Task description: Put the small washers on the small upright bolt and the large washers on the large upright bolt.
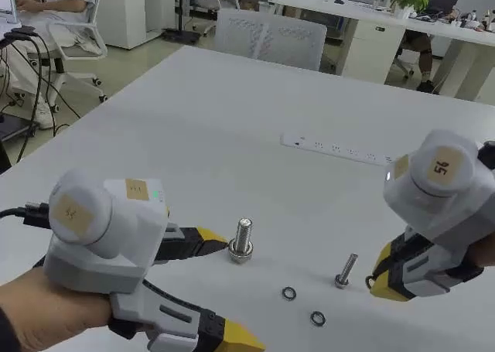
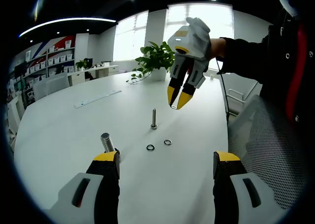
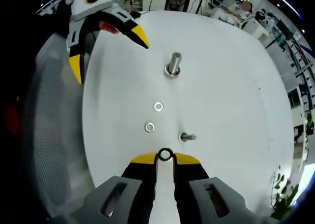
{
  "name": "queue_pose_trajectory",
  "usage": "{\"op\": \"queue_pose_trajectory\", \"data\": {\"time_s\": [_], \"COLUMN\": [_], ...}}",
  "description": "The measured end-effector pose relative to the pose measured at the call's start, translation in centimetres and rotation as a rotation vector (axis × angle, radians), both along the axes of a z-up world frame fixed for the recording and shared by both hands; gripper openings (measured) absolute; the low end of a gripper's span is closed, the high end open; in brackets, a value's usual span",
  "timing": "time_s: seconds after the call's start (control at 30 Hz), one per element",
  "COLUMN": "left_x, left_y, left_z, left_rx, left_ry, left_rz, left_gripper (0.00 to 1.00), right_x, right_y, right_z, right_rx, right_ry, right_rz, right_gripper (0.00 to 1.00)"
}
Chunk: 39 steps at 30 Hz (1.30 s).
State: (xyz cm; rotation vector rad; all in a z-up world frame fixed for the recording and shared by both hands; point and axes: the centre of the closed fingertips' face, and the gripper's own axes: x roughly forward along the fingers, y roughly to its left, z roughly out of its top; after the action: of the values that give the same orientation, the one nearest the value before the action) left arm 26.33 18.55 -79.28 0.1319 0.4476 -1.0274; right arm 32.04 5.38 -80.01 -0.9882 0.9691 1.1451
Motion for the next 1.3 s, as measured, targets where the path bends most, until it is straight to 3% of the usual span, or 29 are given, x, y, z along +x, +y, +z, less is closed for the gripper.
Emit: {"op": "queue_pose_trajectory", "data": {"time_s": [0.47,0.83,1.3], "left_x": [0.0,0.2,0.3], "left_y": [0.0,0.2,0.3], "left_z": [-0.2,-0.3,-0.5], "left_rx": [0.0,0.001,0.002], "left_ry": [0.005,0.008,0.016], "left_rz": [-0.002,0.008,0.017], "left_gripper": [0.78,0.77,0.77], "right_x": [2.4,4.3,4.1], "right_y": [0.7,1.5,1.3], "right_z": [2.0,1.0,-0.5], "right_rx": [0.012,-0.009,-0.05], "right_ry": [-0.051,-0.037,0.007], "right_rz": [-0.001,0.036,0.063], "right_gripper": [0.13,0.13,0.13]}}
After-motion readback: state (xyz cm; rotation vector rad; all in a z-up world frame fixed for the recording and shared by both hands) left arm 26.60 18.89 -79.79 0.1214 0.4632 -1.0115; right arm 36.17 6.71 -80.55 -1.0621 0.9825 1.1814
